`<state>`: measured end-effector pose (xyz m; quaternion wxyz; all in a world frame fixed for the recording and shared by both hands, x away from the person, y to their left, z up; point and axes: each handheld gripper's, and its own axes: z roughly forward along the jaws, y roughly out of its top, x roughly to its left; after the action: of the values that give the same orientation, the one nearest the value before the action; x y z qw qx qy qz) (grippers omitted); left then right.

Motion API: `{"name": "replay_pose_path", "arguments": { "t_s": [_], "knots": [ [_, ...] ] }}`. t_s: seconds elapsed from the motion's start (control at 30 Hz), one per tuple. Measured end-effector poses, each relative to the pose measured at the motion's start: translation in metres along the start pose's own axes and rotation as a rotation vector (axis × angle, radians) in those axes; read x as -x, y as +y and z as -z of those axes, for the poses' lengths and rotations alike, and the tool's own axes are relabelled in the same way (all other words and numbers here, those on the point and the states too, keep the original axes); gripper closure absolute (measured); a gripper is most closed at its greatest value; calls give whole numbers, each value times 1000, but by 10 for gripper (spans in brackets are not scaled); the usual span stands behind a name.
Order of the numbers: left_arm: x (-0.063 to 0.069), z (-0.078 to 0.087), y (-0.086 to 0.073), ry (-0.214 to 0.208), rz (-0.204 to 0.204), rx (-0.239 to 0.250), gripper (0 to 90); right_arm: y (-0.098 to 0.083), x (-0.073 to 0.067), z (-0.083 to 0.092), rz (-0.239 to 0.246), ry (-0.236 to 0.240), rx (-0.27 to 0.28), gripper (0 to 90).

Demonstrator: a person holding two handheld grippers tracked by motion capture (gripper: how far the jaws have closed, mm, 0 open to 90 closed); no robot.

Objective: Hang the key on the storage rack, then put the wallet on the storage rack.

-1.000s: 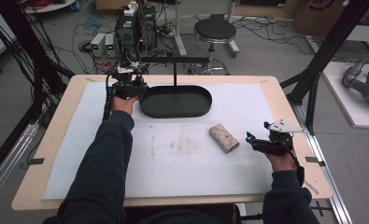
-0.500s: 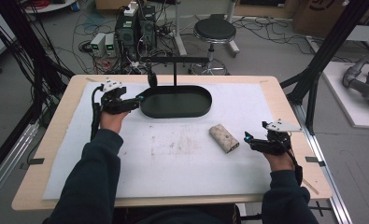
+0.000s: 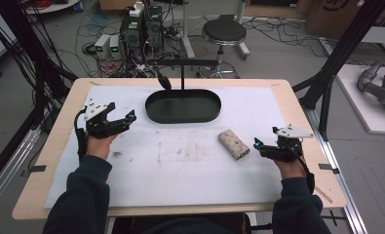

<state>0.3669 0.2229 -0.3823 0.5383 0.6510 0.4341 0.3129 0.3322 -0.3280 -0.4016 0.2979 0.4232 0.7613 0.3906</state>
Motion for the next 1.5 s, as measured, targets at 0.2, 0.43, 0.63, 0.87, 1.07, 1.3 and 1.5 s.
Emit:
{"name": "replay_pose_path", "arguments": {
  "t_s": [0.2,0.43,0.63,0.87,1.07,1.3,1.5],
  "knots": [
    [6,8,1,3,-48,8,173,-1,-3,1,8,2,-4,189],
    [9,13,-5,-24,-48,16,174,0,-2,0,-14,4,-2,190],
    [6,16,-17,-30,-23,-3,174,1,-8,-5,6,13,-15,190],
    [10,16,-20,-49,-23,-10,175,0,-11,-8,17,28,-30,189],
    [18,16,-29,-69,-31,-50,174,2,-23,-14,17,67,-30,189],
    [19,14,-31,-84,-32,-52,175,7,-33,-27,7,124,-51,189],
    [16,17,-31,-69,-24,-49,175,6,-42,-40,17,151,-94,189]
  ]
}}
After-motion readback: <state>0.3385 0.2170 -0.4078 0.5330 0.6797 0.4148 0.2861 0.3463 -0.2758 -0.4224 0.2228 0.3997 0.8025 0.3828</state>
